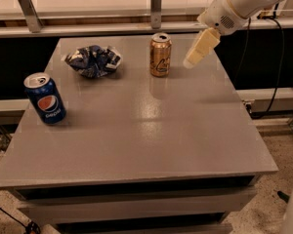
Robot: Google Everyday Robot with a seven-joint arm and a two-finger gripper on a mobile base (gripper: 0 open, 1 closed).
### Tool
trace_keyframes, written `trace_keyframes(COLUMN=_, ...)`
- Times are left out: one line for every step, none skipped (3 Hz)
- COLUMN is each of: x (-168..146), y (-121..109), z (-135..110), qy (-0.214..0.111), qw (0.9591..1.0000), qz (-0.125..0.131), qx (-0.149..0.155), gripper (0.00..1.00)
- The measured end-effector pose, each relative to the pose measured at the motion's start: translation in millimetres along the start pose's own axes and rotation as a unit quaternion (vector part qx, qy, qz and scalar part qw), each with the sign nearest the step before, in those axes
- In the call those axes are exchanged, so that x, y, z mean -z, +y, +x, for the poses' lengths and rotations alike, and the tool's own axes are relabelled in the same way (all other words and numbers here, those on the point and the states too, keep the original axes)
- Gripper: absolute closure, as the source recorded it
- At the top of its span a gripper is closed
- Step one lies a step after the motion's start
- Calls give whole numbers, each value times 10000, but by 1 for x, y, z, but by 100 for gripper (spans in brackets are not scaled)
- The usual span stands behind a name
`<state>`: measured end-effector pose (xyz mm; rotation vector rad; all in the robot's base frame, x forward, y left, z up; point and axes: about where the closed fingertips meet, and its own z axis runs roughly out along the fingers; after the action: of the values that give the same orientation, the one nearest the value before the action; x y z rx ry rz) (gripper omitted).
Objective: Pick orange can
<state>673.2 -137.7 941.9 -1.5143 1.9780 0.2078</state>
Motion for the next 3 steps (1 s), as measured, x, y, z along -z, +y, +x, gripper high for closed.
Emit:
trace_keyframes(x=-14, y=-6, z=-16, qy=-174, qw=9998, qz=-57, qx=36, gripper=0)
trace_keyframes(x=-29, y=-7, z=-30, qy=-332, qw=9991, qz=-218, qx=127, gripper=0)
trace_keyframes(x=-41, y=-9, z=-35, qy=-408, qw=9984, qz=-358, qx=160, gripper=0)
